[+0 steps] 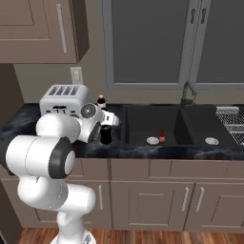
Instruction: Place the large bottle from the dining counter next to the other large bottle outside the sink, and place the small bottle from the dining counter next to the other small bottle inside the sink.
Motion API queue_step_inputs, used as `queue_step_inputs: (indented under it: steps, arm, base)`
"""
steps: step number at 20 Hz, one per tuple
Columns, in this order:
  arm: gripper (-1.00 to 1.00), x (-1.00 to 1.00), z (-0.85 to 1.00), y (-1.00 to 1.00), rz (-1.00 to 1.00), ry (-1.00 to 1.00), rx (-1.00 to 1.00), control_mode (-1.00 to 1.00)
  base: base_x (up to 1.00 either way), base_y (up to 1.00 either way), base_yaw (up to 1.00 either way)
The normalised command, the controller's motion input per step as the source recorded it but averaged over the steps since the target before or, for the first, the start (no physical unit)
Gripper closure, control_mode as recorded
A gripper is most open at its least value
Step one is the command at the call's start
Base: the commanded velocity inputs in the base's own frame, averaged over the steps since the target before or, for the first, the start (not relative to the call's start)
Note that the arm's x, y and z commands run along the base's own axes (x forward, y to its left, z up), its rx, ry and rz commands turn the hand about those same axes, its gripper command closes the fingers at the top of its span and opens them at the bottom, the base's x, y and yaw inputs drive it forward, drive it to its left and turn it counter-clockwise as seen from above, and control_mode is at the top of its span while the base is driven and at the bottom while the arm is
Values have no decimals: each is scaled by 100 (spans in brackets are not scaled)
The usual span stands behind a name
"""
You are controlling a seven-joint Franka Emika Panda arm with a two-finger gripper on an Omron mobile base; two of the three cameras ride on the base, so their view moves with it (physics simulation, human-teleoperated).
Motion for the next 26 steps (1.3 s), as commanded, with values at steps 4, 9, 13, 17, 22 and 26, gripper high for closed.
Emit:
queue_step_inputs:
  steps: [4, 9, 13, 17, 22, 26]
  arm:
    - [100, 0, 0, 0, 0, 0, 0, 100]
    - [100, 0, 0, 0, 0, 0, 0, 100]
    - [100, 0, 0, 0, 0, 0, 0, 100]
    - [100, 0, 0, 0, 0, 0, 0, 100]
    - [100, 0, 0, 0, 0, 0, 0, 100]
    - [100, 0, 0, 0, 0, 0, 0, 100]
  base:
    - [38, -27, 3]
    - [34, -25, 2]
    - [38, -5, 0]
    - [34, 0, 0]
    - [14, 0, 0]
    - [13, 0, 0]
